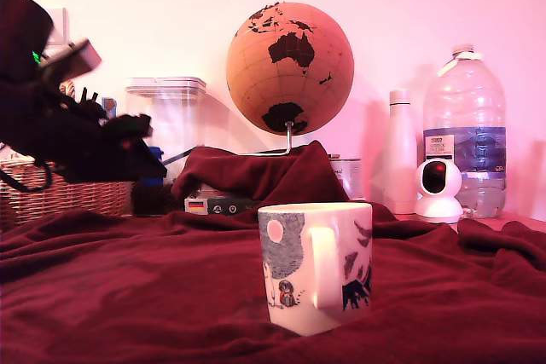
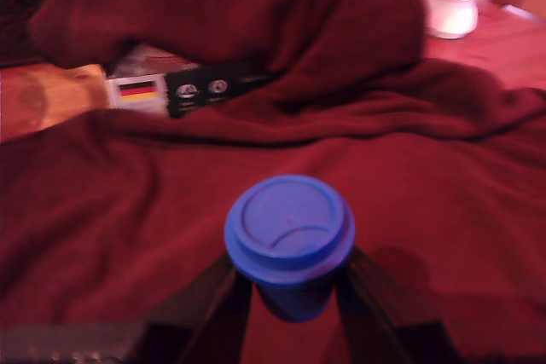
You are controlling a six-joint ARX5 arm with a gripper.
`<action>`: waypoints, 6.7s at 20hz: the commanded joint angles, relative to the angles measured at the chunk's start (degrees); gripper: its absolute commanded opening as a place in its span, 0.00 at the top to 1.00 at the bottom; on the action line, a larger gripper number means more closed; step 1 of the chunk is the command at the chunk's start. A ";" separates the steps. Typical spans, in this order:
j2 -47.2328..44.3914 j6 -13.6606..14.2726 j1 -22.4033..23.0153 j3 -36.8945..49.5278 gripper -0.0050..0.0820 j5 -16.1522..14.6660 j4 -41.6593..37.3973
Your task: Pick up the coffee capsules on the table and drop them inside the coffee cup
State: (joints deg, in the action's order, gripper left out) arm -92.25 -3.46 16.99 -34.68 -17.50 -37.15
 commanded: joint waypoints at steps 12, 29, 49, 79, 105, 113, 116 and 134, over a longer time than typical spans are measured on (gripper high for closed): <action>12.46 -1.92 5.01 12.66 0.76 -0.28 -0.17; 32.85 -1.27 9.81 15.39 0.76 -8.26 16.65; 54.75 0.96 12.81 15.39 0.76 -9.31 35.45; 32.11 1.09 23.10 6.58 0.76 -10.78 27.34; 3.43 13.25 28.74 -18.95 0.76 -6.69 51.36; -3.78 15.52 29.90 -24.59 0.76 -4.02 55.98; -3.98 15.54 30.40 -24.61 0.76 -4.04 56.22; -3.82 14.40 30.53 -24.61 0.20 -3.10 56.72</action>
State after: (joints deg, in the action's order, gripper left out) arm -95.20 11.00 47.27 -59.16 -20.49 19.46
